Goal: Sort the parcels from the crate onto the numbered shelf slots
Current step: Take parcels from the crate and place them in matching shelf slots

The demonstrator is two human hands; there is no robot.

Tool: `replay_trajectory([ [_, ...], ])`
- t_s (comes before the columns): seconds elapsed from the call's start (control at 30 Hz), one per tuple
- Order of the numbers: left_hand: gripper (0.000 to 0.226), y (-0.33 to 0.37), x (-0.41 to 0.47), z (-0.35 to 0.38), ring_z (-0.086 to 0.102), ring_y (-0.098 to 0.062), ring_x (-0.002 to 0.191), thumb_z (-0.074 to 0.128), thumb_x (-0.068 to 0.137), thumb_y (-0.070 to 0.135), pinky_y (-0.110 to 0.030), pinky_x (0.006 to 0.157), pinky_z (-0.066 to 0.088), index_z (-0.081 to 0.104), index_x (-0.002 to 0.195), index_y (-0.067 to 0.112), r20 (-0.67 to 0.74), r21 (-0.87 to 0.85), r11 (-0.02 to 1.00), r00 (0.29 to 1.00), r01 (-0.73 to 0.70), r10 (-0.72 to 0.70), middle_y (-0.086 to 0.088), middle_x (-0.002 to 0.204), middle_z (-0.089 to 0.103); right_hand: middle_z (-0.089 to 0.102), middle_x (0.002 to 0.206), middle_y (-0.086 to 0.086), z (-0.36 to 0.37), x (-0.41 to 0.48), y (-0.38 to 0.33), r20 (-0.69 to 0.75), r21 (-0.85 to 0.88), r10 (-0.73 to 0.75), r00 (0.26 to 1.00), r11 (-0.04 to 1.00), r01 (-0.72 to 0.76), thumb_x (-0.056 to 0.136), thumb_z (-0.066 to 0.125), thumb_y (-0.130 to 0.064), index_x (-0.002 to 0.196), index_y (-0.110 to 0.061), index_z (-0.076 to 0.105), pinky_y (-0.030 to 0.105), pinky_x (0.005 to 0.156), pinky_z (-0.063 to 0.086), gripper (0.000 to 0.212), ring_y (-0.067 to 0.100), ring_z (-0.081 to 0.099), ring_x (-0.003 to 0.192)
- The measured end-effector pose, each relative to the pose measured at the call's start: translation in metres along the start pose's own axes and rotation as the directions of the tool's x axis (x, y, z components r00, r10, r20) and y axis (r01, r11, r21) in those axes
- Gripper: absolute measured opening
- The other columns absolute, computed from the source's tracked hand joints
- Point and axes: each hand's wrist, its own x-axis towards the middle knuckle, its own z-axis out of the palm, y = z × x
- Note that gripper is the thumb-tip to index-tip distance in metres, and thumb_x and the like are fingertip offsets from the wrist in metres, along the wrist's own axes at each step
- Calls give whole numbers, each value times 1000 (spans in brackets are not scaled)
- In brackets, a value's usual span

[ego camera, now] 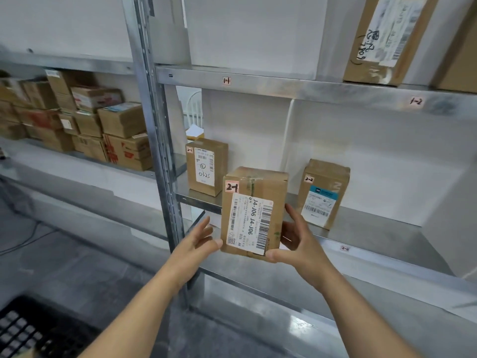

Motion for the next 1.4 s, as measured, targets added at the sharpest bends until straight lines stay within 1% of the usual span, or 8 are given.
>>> replay_trajectory([
  [0.4, 63, -33, 118, -85, 42, -13, 132, 63, 90, 34, -37, 107, 38, 32, 145, 37, -16, 189, 982, 1000, -10, 13, 10, 144, 44, 44, 145, -1, 55, 120, 18, -156, -23, 90, 984, 995, -94, 66, 83, 0, 144, -50, 6, 30, 104, 39, 121, 12, 48, 128],
  [0.6, 43, -23, 188, -94, 49, -6, 121, 59, 93, 28, -23, 95, 41, 44, 126, 50, 183, 203, 970, 978, -135, 98, 23, 126, 52, 37, 150, -1, 61, 166, 27, -260, -2, 150, 954, 988, -156, 66, 83, -1, 152, -34, 1, 37, 111, 35, 123, 16, 41, 134],
  [0.73, 47, -11, 224, -68, 52, -2, 120, 53, 96, 27, -25, 103, 40, 39, 141, 35, 309, 164, 965, 940, -205, 148, 19, 132, 55, 40, 149, 0, 59, 181, 33, -318, 4, 152, 936, 987, -159, 65, 85, -4, 153, -31, 2, 39, 111, 36, 124, 15, 43, 133],
  [0.87, 37, -2, 252, -46, 57, -4, 112, 50, 96, 40, -25, 99, 45, 48, 131, 28, 282, 162, 960, 943, -227, 176, 17, 124, 59, 41, 147, -1, 55, 199, 35, -331, -13, 115, 937, 992, -126, 55, 88, -18, 153, -31, 5, 36, 107, 42, 129, 13, 45, 131],
  [1.07, 36, -9, 278, -25, 60, -16, 114, 52, 94, 42, -39, 102, 47, 51, 127, 27, 212, 197, 966, 969, -167, 125, 5, 128, 62, 55, 123, -13, 57, 227, 48, -405, -166, 83, 910, 973, -163, 71, 76, -1, 143, -21, 30, 27, 88, 52, 88, 9, 57, 113],
  [1.23, 39, -24, 292, -9, 56, -19, 121, 49, 96, 41, -34, 100, 46, 45, 133, 29, 211, 197, 974, 975, -114, 71, 5, 135, 57, 55, 131, -7, 60, 244, 73, -472, -210, 119, 873, 947, -242, 78, 69, 2, 143, -20, 30, 6, 75, 46, 79, 10, 56, 114],
  [1.37, 42, -38, 302, -1, 57, -18, 120, 51, 96, 38, -23, 90, 43, 44, 135, 25, 216, 189, 977, 975, -100, 58, 4, 134, 58, 49, 141, 1, 65, 252, 94, -512, -237, 163, 843, 917, -322, 82, 66, -1, 149, -20, 17, 24, 91, 48, 86, 20, 54, 121],
  [1.4, 41, -40, 305, 0, 56, -17, 120, 51, 96, 38, -23, 90, 43, 44, 135, 25, 216, 194, 976, 975, -99, 56, 5, 134, 58, 50, 140, 1, 66, 253, 97, -523, -232, 167, 836, 916, -327, 83, 66, -1, 148, -19, 18, 18, 88, 48, 83, 21, 55, 121],
])
